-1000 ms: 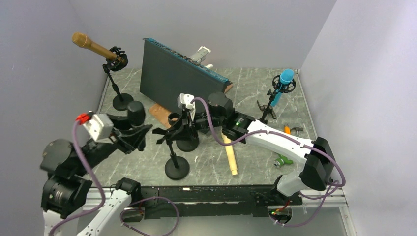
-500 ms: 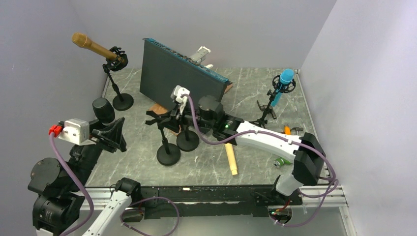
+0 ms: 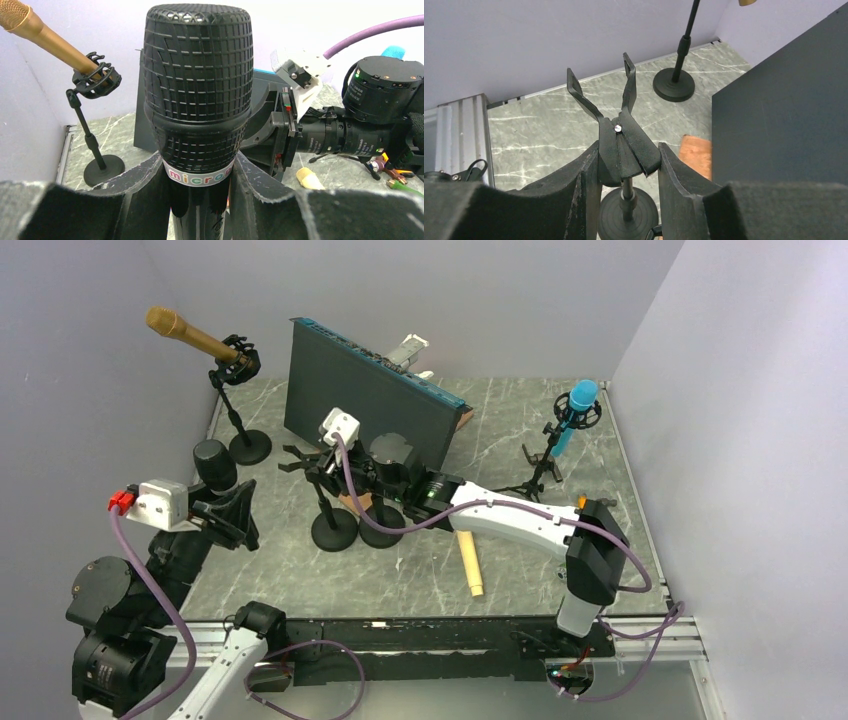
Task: Remove the microphone from the stand
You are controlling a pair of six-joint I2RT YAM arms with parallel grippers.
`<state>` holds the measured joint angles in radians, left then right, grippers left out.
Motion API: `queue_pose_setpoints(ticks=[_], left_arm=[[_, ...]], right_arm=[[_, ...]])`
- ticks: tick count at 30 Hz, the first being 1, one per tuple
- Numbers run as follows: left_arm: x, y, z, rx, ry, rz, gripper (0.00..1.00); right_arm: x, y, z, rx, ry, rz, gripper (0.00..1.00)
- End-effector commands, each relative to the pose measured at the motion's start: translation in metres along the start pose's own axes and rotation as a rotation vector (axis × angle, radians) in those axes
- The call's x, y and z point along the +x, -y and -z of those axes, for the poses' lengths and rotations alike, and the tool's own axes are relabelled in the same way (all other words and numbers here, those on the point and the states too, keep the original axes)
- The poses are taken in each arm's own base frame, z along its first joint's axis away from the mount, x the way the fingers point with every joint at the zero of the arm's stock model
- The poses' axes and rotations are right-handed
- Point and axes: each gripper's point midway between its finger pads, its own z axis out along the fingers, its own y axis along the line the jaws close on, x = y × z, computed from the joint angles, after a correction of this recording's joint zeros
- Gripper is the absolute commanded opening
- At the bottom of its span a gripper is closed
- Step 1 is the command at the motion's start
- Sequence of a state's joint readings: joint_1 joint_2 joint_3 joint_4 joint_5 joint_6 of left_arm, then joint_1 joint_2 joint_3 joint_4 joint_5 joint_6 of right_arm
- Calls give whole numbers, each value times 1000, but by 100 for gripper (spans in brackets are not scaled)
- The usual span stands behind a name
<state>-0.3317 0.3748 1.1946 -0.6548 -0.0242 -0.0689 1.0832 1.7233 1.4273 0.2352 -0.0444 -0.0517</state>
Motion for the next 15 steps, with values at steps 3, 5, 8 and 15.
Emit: queue_pose_setpoints(ticks=[3,5,8,15], left_arm=[[-17,1,-3,2,70,23,0],[-16,4,-5,13,69,28,0],[-13,6,-8,22,67,42,0],[-4,6,-12,21,39,62,0]], right_arm=[[26,11,-1,62,-63,41,0],[46,6,0,41,-112,27,0],[72,0,3,32,-161,7,0],[108,-8,3,19,-246,-4,0]])
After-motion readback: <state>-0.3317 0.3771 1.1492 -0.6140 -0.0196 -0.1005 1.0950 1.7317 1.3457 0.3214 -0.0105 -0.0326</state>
